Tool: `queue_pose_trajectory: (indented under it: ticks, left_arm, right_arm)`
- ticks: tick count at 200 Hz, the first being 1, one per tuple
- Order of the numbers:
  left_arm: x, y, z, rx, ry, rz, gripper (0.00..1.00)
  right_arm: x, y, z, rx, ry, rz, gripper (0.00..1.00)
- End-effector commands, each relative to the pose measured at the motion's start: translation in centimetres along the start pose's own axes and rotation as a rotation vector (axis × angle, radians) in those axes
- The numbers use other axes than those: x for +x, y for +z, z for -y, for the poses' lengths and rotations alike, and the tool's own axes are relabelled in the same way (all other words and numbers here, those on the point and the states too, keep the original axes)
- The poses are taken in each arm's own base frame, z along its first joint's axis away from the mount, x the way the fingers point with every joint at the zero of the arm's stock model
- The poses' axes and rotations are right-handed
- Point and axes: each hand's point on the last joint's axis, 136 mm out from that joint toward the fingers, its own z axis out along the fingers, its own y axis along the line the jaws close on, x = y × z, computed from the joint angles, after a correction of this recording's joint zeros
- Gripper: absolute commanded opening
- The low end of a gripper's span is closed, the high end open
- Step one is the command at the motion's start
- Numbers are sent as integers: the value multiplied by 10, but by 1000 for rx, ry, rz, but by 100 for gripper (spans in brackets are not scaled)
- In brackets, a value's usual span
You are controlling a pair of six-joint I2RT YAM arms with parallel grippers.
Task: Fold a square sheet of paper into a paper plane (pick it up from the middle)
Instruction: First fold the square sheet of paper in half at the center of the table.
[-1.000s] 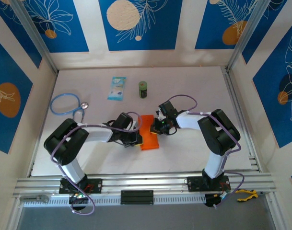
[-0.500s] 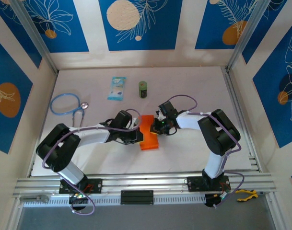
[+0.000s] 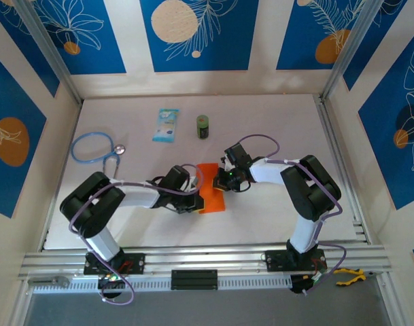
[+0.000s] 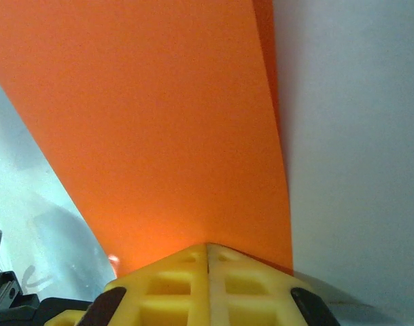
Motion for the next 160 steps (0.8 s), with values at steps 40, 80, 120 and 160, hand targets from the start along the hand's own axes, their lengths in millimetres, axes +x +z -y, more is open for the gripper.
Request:
queue_pose_trajectory:
  ticks: [40, 80, 120, 160]
  left_arm:
    - [38, -5, -26, -55, -12, -70, 0]
    - [41, -8, -21, -47, 18, -83, 0]
    - [21, -33, 12, -12, 99, 11, 0]
    - [-32, -59, 29, -24, 112, 127, 1]
  right_arm:
    - [34, 7, 58, 202, 91, -91, 0]
    - [35, 7, 59, 202, 90, -92, 0]
    - [34, 5, 56, 195, 61, -96, 0]
    - [29, 2, 45, 153, -31, -111, 0]
